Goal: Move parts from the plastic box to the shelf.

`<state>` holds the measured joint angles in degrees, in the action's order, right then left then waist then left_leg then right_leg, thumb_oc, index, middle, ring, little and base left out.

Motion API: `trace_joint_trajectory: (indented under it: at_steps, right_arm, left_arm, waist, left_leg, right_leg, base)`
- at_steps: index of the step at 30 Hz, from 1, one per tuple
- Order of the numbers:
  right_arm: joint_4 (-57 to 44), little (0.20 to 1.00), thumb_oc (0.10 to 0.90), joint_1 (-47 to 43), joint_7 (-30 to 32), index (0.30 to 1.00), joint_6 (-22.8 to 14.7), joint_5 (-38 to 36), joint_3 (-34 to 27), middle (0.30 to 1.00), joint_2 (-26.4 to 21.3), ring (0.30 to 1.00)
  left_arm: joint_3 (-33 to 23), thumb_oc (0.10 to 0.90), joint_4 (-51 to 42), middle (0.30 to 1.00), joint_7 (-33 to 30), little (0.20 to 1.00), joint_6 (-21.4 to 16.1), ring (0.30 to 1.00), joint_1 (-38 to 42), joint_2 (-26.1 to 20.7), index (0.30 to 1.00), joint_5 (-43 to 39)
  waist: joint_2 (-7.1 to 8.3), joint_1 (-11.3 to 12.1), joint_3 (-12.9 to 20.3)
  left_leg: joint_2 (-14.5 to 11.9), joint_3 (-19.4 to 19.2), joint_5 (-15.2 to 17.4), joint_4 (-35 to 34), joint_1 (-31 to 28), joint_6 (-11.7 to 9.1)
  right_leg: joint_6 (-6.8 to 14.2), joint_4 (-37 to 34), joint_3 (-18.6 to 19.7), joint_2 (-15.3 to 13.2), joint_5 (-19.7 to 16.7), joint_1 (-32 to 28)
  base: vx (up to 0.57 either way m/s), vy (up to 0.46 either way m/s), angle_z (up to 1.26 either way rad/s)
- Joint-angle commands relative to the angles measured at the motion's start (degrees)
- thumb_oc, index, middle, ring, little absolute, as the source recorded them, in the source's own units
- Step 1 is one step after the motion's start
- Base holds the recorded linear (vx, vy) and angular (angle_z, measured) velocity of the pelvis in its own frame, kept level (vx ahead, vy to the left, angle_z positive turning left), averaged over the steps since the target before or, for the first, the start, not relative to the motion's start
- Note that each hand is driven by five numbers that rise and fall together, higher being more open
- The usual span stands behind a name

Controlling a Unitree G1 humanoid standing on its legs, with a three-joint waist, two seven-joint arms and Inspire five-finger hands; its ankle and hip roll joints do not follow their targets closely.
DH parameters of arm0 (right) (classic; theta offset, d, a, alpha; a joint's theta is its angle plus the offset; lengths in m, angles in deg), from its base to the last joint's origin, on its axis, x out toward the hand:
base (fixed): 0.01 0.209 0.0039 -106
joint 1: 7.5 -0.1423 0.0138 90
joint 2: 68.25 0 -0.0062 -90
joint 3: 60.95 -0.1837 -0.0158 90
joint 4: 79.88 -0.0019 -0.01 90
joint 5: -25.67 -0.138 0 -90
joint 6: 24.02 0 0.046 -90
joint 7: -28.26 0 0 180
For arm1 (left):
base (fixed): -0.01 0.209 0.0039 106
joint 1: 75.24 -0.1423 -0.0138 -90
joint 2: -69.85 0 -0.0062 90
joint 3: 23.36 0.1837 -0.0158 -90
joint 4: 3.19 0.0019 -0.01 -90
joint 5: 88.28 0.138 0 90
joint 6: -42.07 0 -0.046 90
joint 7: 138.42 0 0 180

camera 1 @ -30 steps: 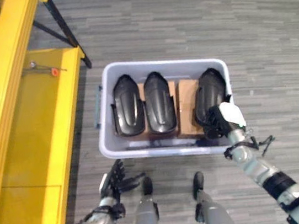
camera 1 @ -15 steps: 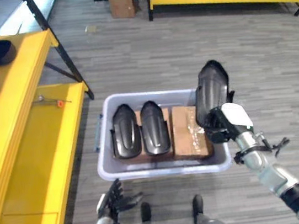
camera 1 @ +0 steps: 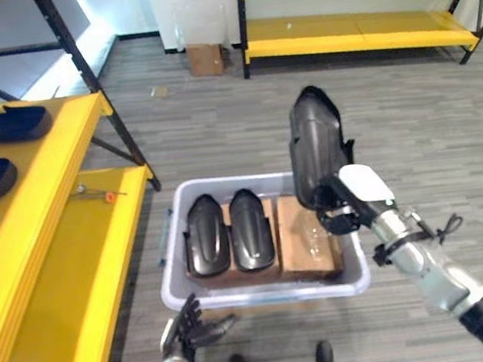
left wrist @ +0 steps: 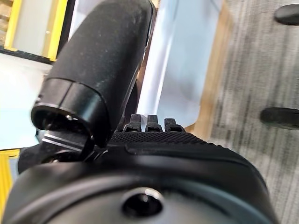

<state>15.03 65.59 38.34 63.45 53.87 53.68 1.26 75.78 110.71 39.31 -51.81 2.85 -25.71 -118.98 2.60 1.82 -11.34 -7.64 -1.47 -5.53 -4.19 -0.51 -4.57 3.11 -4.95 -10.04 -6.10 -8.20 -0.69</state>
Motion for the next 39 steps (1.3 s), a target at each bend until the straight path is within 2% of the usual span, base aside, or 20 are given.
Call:
trace_joint_trajectory:
  at_steps: [1, 5, 7, 8, 9, 12, 14, 15, 16, 18, 19, 20, 22, 23, 24, 25, 26, 28, 36, 39]
  right_arm:
    - [-3.8, 0.3, 0.4, -10.1, 2.8, 0.3, -4.3, 0.8, -0.1, 0.3, -2.5, 0.3]
    - [-3.7, 0.3, 0.4, -14.2, 2.4, 0.3, -4.9, -0.2, 2.6, 0.3, -1.9, 0.3]
    - [-4.3, 0.3, 0.4, -17.1, 2.3, 0.3, -5.2, -1.2, 4.4, 0.3, -1.7, 0.3]
    - [-4.3, 0.3, 0.4, -17.3, 2.3, 0.3, -5.2, -1.2, 4.5, 0.3, -1.7, 0.3]
    - [-5.0, 0.3, 0.4, -19.0, 2.4, 0.3, -5.7, -2.2, 5.2, 0.3, -1.6, 0.3]
    - [-4.4, 0.3, 0.4, -20.7, 3.0, 0.3, -5.7, -3.6, 5.5, 0.3, -1.5, 0.3]
    - [-4.2, 0.3, 0.4, -20.1, 3.6, 0.3, -5.5, -3.9, 4.8, 0.3, -1.7, 0.3]
    - [-4.2, 0.3, 0.4, -20.1, 3.6, 0.3, -5.5, -3.9, 4.7, 0.3, -1.7, 0.3]
    - [-4.5, 0.3, 0.4, -19.4, 3.8, 0.3, -5.5, -3.5, 4.3, 0.3, -2.1, 0.3]
    - [-5.1, 0.3, 0.4, -18.0, 4.2, 0.3, -5.3, -2.7, 3.4, 0.3, -2.6, 0.3]
    - [-6.8, 0.3, 0.4, -16.1, 4.7, 0.3, -5.2, -2.1, 1.6, 0.3, -3.6, 0.3]
    - [-6.9, 0.3, 0.4, -15.9, 4.7, 0.3, -5.2, -2.0, 1.5, 0.3, -3.6, 0.3]
    - [-8.3, 0.3, 0.4, -13.1, 5.3, 0.3, -4.8, -1.1, -0.7, 0.3, -4.4, 0.3]
    - [-8.6, 0.3, 0.4, -12.8, 5.2, 0.3, -4.7, -1.1, -1.0, 0.3, -4.5, 0.3]
    - [-8.9, 0.3, 0.4, -11.9, 5.2, 0.3, -4.7, -1.0, -1.8, 0.3, -4.6, 0.3]
    - [-9.8, 0.3, 0.4, -10.0, 5.2, 0.3, -4.7, -1.0, -3.3, 0.3, -5.0, 0.3]
    - [-10.9, 0.3, 0.4, -9.3, 5.1, 0.3, -4.7, -0.7, -4.1, 0.3, -5.1, 0.3]
    - [-11.9, 0.3, 0.4, -6.7, 4.1, 0.3, -4.4, 0.1, -5.9, 0.3, -4.8, 0.3]
    - [-13.4, 0.3, 0.4, -4.9, 3.1, 0.3, -4.4, 0.8, -7.3, 0.3, -3.3, 0.3]
    - [-13.8, 0.3, 0.4, -5.0, 2.4, 0.3, -4.4, 1.5, -7.1, 0.3, -3.3, 0.3]
  left_arm:
    - [0.4, 0.9, 0.5, 1.0, -0.7, 1.0, -4.3, 1.0, 3.1, -1.0, 1.0, -0.1]
    - [-0.2, 0.9, 0.1, 1.0, -1.5, 1.0, -4.3, 1.0, 3.0, -0.7, 1.0, -1.4]
    - [-1.0, 0.9, -0.2, 1.0, -2.4, 1.0, -4.7, 1.0, 3.4, -0.1, 1.0, -2.9]
    - [-1.0, 0.9, -0.2, 1.0, -2.5, 1.0, -4.7, 1.0, 3.4, -0.1, 1.0, -2.9]
    - [-1.5, 0.9, -0.6, 1.0, -3.1, 1.0, -5.1, 1.0, 3.6, 0.2, 1.0, -3.5]
    - [-1.2, 0.9, -1.1, 1.0, -3.4, 1.0, -5.4, 1.0, 4.6, -0.2, 1.0, -3.3]
    - [-0.4, 0.9, -0.7, 1.0, -3.7, 1.0, -5.6, 1.0, 5.5, -0.4, 1.0, -3.1]
    - [-0.4, 0.9, -0.7, 1.0, -3.7, 1.0, -5.7, 1.0, 5.6, -0.4, 1.0, -3.1]
    - [-0.3, 0.9, -0.6, 1.0, -3.9, 1.0, -5.8, 1.0, 6.1, -0.4, 1.0, -3.1]
    - [-0.3, 0.9, -1.0, 1.0, -3.8, 1.0, -6.1, 1.0, 6.1, -0.1, 1.0, -3.0]
    - [0.0, 0.9, -0.9, 1.0, -4.2, 1.0, -6.2, 1.0, 7.3, 0.3, 1.0, -2.7]
    - [0.1, 0.9, -0.8, 1.0, -4.3, 1.0, -6.2, 1.0, 7.4, 0.4, 1.0, -2.7]
    - [0.6, 0.9, -1.1, 1.0, -4.1, 1.0, -6.2, 1.0, 8.7, 0.6, 1.0, -2.2]
    - [0.7, 0.9, -1.1, 1.0, -4.1, 1.0, -6.2, 1.0, 8.7, 0.5, 1.0, -2.2]
    - [0.6, 0.9, -1.2, 1.0, -3.9, 1.0, -6.2, 1.0, 8.9, 0.5, 1.0, -2.1]
    - [1.3, 0.9, -1.3, 1.0, -3.5, 1.0, -6.0, 1.0, 8.9, 0.7, 1.0, -1.6]
    - [1.4, 0.9, -1.4, 1.0, -3.4, 1.0, -5.8, 1.0, 8.9, 0.9, 1.0, -1.4]
    - [1.0, 0.9, -2.4, 1.0, -2.9, 1.0, -5.5, 1.0, 8.0, 0.7, 1.0, -0.7]
    - [-0.4, 0.9, -3.8, 1.0, -1.9, 1.0, -5.0, 1.0, 6.2, -0.2, 1.0, 0.8]
    - [-1.4, 0.9, -3.5, 1.0, -1.6, 1.0, -4.7, 1.0, 5.1, 0.3, 1.0, 1.2]
  waist:
    - [-0.8, 0.8, 4.8]
    - [-1.07, 1.7, 4.4]
    - [-1.13, 3.1, 3.7]
    - [-1.22, 2.9, 3.7]
    - [-1.39, 4.4, 3.0]
    - [-1.77, 5.6, 2.2]
    - [-1.77, 5.5, 1.3]
    - [-1.81, 5.4, 1.3]
    - [-1.44, 5.3, 0.9]
    - [-1.01, 5.5, 0.6]
    - [-0.58, 3.7, 1.0]
    - [-0.58, 3.7, 0.9]
    - [-0.93, 1.8, 1.8]
    - [-0.94, 1.8, 1.7]
    - [-1.24, 1.5, 2.2]
    - [-1.75, 1.0, 2.9]
    - [-1.94, 0.4, 3.3]
    - [-2.22, 1.0, 4.5]
    - [-0.92, 2.5, 6.0]
    - [0.09, 4.0, 6.7]
  left_leg:
    - [-4.8, 0.6, 2.1, 3.4, -1.0, 0.4]
    - [-6.8, 2.2, 0.8, 4.5, 0.3, -0.2]
    - [-8.4, 4.3, -2.0, 5.8, 2.2, -1.2]
    - [-8.5, 4.6, -2.1, 5.8, 2.4, -1.3]
    - [-9.5, 6.1, -5.3, 5.3, 3.6, -2.4]
    - [-9.9, 8.2, -10.4, 2.7, 5.9, -3.8]
    - [-9.4, 6.1, -12.6, 2.4, 8.1, -3.5]
    - [-9.4, 6.3, -12.8, 2.5, 8.3, -3.5]
    - [-9.4, 3.3, -12.6, 3.4, 8.8, -2.9]
    - [-9.3, 1.3, -10.7, 5.3, 8.4, -2.6]
    - [-12.2, -6.5, -9.5, 9.3, 7.2, -3.5]
    - [-12.2, -6.4, -9.3, 9.6, 7.2, -3.6]
    - [-14.3, -13.9, -6.4, 13.2, 5.1, -4.1]
    - [-14.2, -13.8, -6.0, 13.6, 5.1, -4.0]
    - [-13.2, -14.6, -3.3, 12.8, 4.3, -3.7]
    - [-12.0, -15.7, -2.9, 9.8, 4.1, -3.2]
    - [-12.2, -17.8, -2.4, 8.7, 4.1, -3.1]
    - [-9.2, -16.0, -0.3, 7.8, 3.7, -2.0]
    - [-5.2, -15.2, 1.2, 7.0, 4.1, -0.3]
    - [-3.2, -14.6, 1.9, 5.5, 4.2, 0.6]
  right_leg:
    - [3.4, 13.3, 1.5, -3.4, 12.0, 1.1]
    - [1.6, 16.6, 0.6, -1.4, 14.6, 2.3]
    - [0.0, 17.4, -0.8, 0.5, 15.8, 2.7]
    - [-0.1, 17.4, -1.0, 0.6, 15.8, 2.8]
    - [-1.0, 17.5, -2.5, 1.7, 16.4, 3.1]
    - [-2.0, 17.2, -5.6, 2.2, 16.8, 3.6]
    - [-2.5, 17.0, -8.7, 1.0, 17.1, 3.5]
    - [-2.5, 16.8, -8.9, 0.9, 16.9, 3.6]
    - [-2.7, 16.4, -10.6, 0.1, 16.5, 3.5]
    - [-2.6, 15.4, -12.6, -1.0, 16.1, 3.0]
    - [-2.4, 14.9, -15.8, -2.3, 16.2, 2.1]
    - [-2.4, 14.9, -15.8, -2.3, 16.4, 1.9]
    - [-2.6, 15.9, -20.0, -4.1, 16.6, 1.6]
    - [-2.5, 16.1, -20.1, -4.2, 16.7, 1.5]
    - [-2.4, 16.2, -21.2, -4.7, 16.8, 1.1]
    - [-1.5, 16.3, -22.8, -5.7, 16.4, 0.1]
    - [-1.2, 16.9, -23.9, -6.3, 16.0, -0.3]
    - [0.4, 16.7, -24.6, -9.0, 14.2, -1.9]
    - [3.3, 13.9, -27.2, -12.6, 10.2, -4.8]
    - [4.6, 12.5, -28.7, -13.7, 8.3, -5.5]
  base:
    - [0.0, -0.124, 0.05]
    - [-0.02, -0.187, 0.03]
    - [-0.05, -0.264, 0.24]
    - [-0.07, -0.232, 0.2]
    - [-0.07, -0.213, 0.19]
    - [-0.09, -0.183, 0.46]
    - [-0.11, -0.062, 0.67]
    - [-0.11, -0.038, 0.8]
    - [-0.11, -0.05, 1.01]
    - [-0.09, -0.079, 0.99]
    - [-0.03, -0.061, 1.03]
    - [-0.06, -0.027, 1.43]
    - [-0.04, 0.051, 1.43]
    - [0.0, 0.076, 1.29]
    - [0.05, 0.133, 1.27]
    - [0.06, 0.18, 1.53]
    - [0.11, 0.225, 1.48]
    - [0.14, 0.281, 1.11]
    - [0.08, 0.18, 0.28]
    - [0.03, 0.115, 0.16]
